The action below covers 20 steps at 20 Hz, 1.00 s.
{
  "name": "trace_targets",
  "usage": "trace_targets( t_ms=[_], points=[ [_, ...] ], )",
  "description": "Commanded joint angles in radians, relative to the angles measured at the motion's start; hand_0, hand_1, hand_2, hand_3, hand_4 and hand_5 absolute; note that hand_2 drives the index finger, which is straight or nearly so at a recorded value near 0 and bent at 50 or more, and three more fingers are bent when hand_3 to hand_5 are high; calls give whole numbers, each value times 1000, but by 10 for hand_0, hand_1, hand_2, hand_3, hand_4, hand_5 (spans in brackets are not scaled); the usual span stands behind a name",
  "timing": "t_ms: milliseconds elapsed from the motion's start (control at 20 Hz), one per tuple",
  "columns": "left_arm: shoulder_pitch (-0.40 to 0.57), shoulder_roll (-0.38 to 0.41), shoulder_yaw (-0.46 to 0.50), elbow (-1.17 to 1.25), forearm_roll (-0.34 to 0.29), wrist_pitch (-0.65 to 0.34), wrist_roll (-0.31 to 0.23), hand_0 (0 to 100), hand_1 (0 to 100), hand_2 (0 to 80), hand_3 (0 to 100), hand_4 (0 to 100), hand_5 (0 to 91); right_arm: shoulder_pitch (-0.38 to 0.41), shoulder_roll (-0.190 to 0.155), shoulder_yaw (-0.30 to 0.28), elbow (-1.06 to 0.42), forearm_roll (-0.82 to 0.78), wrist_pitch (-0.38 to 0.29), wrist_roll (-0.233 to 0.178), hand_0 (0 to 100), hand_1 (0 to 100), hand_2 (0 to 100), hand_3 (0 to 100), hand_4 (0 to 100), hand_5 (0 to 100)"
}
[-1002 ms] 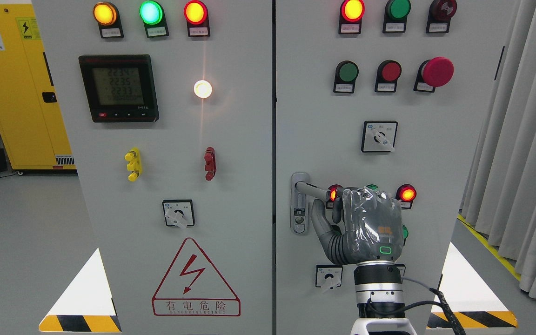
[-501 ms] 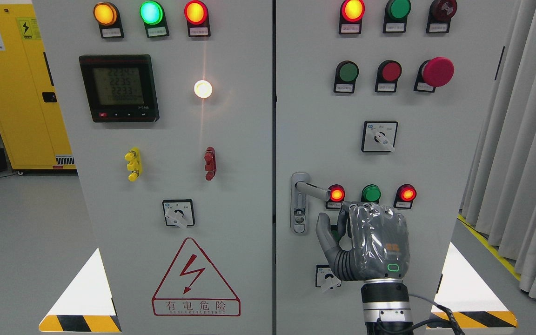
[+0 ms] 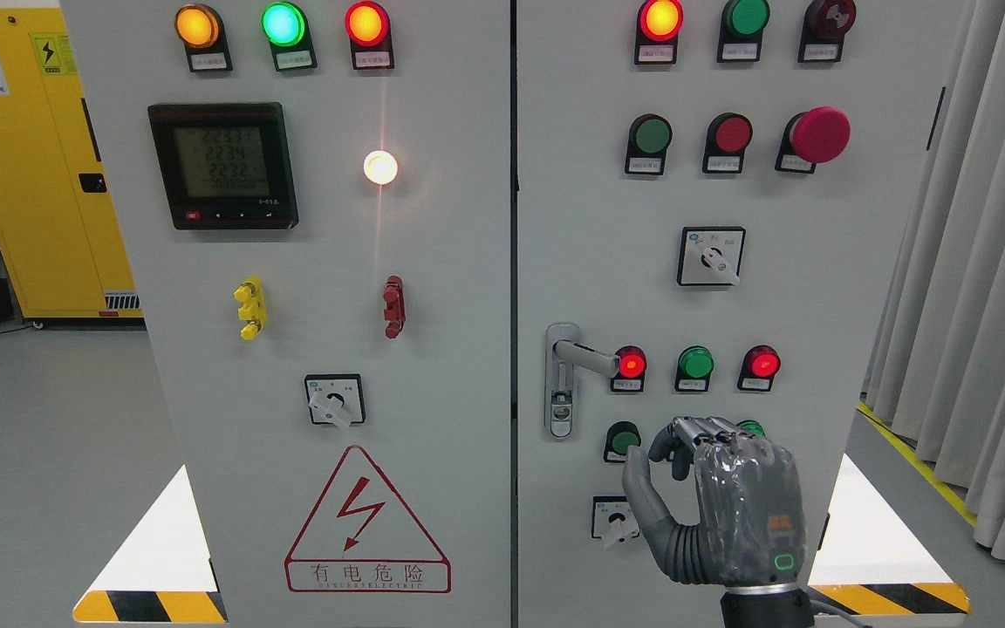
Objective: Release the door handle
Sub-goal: 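Open the right hand and pull it away from the handle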
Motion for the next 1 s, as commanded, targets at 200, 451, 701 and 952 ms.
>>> trace_targets(
  t_ms=[200,451,701,952],
  points=[
    [0,0,0,0,0,-1,0,120,556,0,0,0,0,47,-69,-139,-33,-121,-97,-4,767,297,0,44,59,0],
    [0,0,0,0,0,-1,0,120,556,0,0,0,0,47,-70,-135,-53,-129,-99,-6,801,225,0,0,0,0],
    [0,0,0,0,0,-1,0,120,556,0,0,0,0,57,-69,-123,-70,-129,-99,-4,775,223,0,0,0,0],
    [0,0,0,0,0,-1,0,120,556,0,0,0,0,59,-69,-121,-75,-129,-100,-4,757,225,0,0,0,0]
  ],
)
